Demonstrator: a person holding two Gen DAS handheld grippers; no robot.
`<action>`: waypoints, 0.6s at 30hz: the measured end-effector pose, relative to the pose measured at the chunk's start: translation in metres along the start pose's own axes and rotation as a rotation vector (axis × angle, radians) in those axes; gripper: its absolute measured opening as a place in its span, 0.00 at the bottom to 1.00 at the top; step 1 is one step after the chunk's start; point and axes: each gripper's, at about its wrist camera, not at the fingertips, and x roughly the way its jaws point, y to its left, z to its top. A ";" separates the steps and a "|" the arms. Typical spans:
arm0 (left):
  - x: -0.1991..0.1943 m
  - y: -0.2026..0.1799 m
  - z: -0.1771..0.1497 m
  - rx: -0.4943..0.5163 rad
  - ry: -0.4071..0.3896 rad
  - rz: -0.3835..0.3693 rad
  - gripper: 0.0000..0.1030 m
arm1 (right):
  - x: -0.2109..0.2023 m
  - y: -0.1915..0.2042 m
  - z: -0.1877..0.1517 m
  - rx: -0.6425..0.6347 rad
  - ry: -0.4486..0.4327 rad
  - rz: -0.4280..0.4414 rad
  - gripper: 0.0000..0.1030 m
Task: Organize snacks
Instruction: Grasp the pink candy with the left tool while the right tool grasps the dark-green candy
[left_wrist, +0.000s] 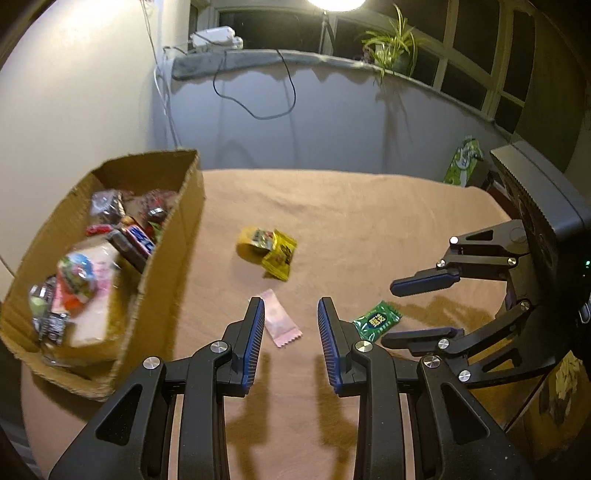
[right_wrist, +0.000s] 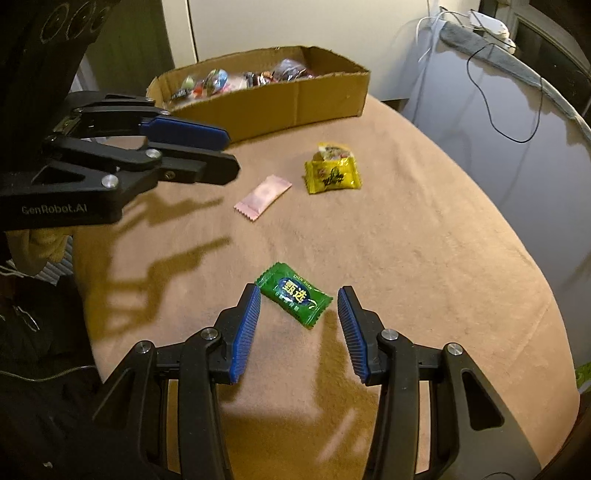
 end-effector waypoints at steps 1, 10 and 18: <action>0.004 -0.001 -0.001 0.000 0.011 0.000 0.28 | 0.003 0.000 0.000 -0.001 0.002 0.000 0.44; 0.027 0.001 -0.005 -0.001 0.061 0.041 0.28 | 0.015 -0.003 0.003 -0.008 -0.012 0.017 0.44; 0.044 0.004 -0.007 -0.010 0.090 0.071 0.33 | 0.018 -0.005 0.002 0.017 -0.025 0.035 0.30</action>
